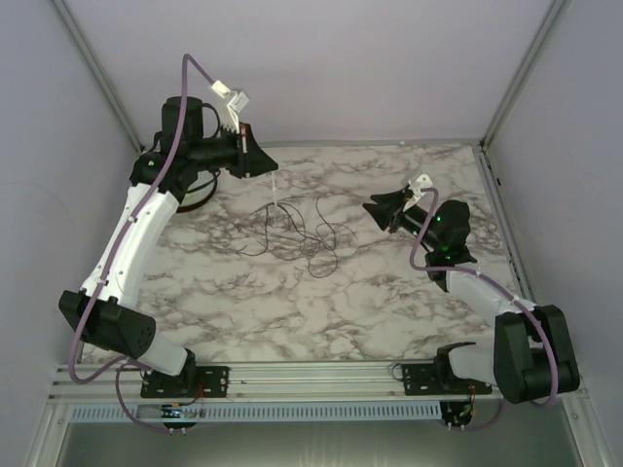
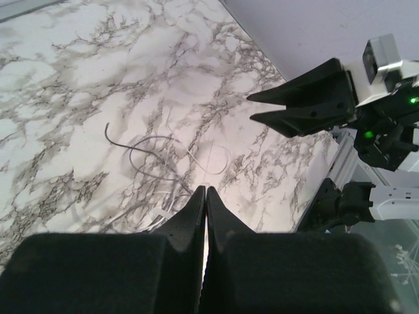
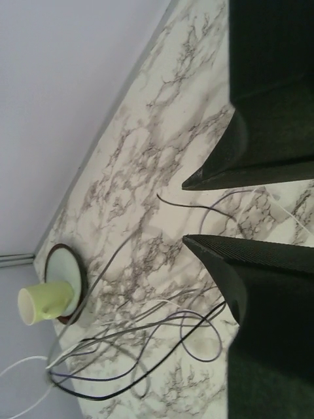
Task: Zip-tie the wires
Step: Adjust the cable at the center of the board.
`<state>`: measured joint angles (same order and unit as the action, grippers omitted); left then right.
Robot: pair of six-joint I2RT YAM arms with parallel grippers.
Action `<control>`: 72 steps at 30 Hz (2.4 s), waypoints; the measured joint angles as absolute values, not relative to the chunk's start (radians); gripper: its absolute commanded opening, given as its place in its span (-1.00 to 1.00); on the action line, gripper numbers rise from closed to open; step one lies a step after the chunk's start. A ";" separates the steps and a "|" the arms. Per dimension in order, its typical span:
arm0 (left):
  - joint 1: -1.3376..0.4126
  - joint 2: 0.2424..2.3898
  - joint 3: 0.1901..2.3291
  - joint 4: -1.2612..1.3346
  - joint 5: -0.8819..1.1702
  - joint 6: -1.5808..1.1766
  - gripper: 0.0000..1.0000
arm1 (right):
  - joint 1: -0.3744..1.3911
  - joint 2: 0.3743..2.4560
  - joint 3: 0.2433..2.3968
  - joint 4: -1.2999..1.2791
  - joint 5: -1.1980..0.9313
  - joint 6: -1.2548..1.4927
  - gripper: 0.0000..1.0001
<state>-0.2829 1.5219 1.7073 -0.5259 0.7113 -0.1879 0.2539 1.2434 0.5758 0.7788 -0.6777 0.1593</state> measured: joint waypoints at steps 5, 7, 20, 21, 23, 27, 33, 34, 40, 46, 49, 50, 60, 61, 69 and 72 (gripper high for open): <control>-0.282 1.522 1.752 -0.541 0.688 -0.187 -1.00 | 0.286 1.226 0.578 0.689 -0.641 0.096 -0.16; -0.282 1.521 1.769 -0.543 0.681 -0.187 -1.00 | 0.304 1.219 0.586 0.675 -0.634 0.078 -0.16; -0.282 1.520 1.783 -0.574 0.651 -0.172 -1.00 | 0.461 1.337 0.754 0.693 -0.632 0.066 0.06; -0.282 1.520 1.783 -0.574 0.650 -0.172 -1.00 | 0.472 1.341 0.756 0.694 -0.628 0.066 0.12; -0.282 1.520 1.783 -0.575 0.649 -0.172 -1.00 | 0.488 1.347 0.756 0.695 -0.628 0.066 0.18; -0.282 1.520 1.783 -0.575 0.649 -0.172 -1.00 | 0.509 1.358 0.756 0.700 -0.627 0.063 0.20; -0.282 1.520 1.783 -0.575 0.647 -0.172 -1.00 | 0.519 1.386 0.756 0.733 -0.646 0.082 0.20; -0.282 1.520 1.783 -0.576 0.646 -0.172 -1.00 | 0.523 1.391 0.759 0.733 -0.649 0.088 0.20; -0.282 1.520 1.783 -0.576 0.645 -0.172 -1.00 | 0.568 1.429 0.833 0.719 -0.647 0.113 0.20; -0.282 1.519 1.781 -0.576 0.645 -0.171 -1.00 | 0.598 1.457 0.875 0.709 -0.646 0.128 -0.05; -0.282 1.519 1.777 -0.575 0.645 -0.171 -1.00 | 0.605 1.489 0.892 0.703 -0.661 0.141 -0.28; -0.282 1.519 1.775 -0.575 0.645 -0.171 -1.00 | 0.606 1.502 0.897 0.701 -0.667 0.146 -0.32; -0.282 1.511 1.769 -0.576 0.645 -0.171 -1.00 | 0.628 1.567 0.921 0.677 -0.701 0.173 -0.39; -0.282 1.510 1.769 -0.576 0.645 -0.171 -1.00 | 0.630 1.567 0.921 0.677 -0.703 0.173 -0.39; -0.282 1.507 1.769 -0.576 0.645 -0.171 -1.00 | 0.652 1.567 0.921 0.645 -0.721 0.173 -0.39; -0.282 1.506 1.769 -0.576 0.645 -0.171 -1.00 | 0.658 1.569 0.921 0.636 -0.721 0.174 -0.47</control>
